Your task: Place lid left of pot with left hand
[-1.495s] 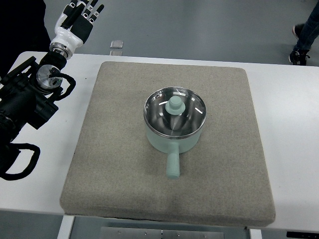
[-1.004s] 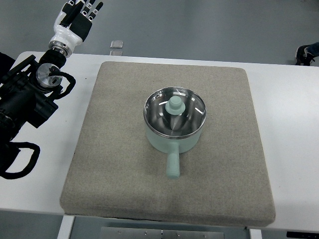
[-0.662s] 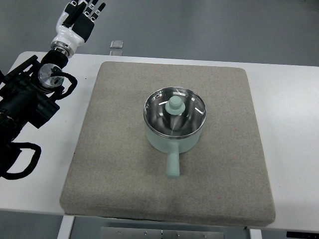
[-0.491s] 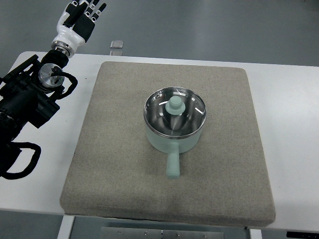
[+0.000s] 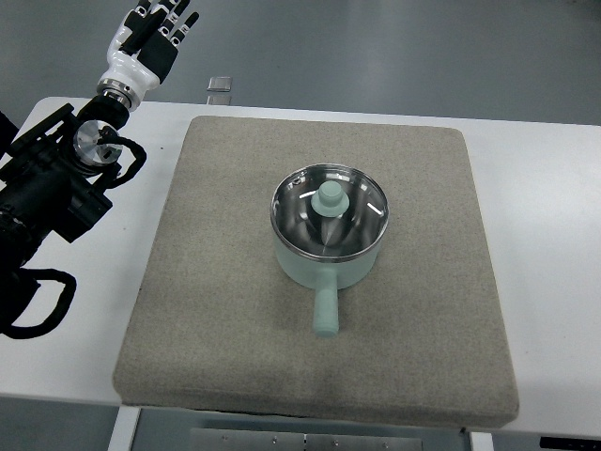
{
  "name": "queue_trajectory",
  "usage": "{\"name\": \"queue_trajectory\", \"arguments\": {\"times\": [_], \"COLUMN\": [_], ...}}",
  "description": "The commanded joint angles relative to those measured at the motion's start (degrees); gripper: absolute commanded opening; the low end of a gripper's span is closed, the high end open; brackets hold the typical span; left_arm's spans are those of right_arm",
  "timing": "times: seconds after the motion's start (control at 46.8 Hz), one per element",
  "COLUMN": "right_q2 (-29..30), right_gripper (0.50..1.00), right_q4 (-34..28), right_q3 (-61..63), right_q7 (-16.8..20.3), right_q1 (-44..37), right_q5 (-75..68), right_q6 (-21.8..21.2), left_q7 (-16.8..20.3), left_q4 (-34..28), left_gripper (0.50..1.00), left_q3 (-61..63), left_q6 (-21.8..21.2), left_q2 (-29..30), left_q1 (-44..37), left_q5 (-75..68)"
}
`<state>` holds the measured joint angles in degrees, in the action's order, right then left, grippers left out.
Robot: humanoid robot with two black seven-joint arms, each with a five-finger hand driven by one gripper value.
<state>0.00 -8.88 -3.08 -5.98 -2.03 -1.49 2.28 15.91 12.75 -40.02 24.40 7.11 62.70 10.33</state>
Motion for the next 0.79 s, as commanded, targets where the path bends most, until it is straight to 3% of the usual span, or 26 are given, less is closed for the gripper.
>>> {"name": "queue_trajectory", "arguments": {"times": [0.0,0.427,0.598,0.769], "right_q2": [0.00,0.00,0.00,0.00], "right_gripper": [0.924,0.924,0.924,0.924], "right_q4": [0.00,0.00,0.00,0.00], "right_q3": [0.00,0.00,0.00,0.00], "right_q7": [0.00,0.00,0.00,0.00], "right_q1": [0.00,0.00,0.00,0.00], "right_q5": [0.00,0.00,0.00,0.00], "right_q6": [0.00,-0.09,0.00,0.00], "left_q7": [-0.09,-0.53,-0.45,-0.36], "left_q4": [0.08,0.17,3.42,8.07], "left_gripper": [0.994,0.994,0.994,0.994], "left_q3": [0.82,21.55,26.48,27.28], "left_q6": [-1.37,-1.20,-0.05,0.30], "left_q2": [0.01,0.18,0.80,1.76], "left_q1": [0.05,6.38,9.54,11.57], "left_q5": [-0.93,-9.36,-13.31,-28.86]}}
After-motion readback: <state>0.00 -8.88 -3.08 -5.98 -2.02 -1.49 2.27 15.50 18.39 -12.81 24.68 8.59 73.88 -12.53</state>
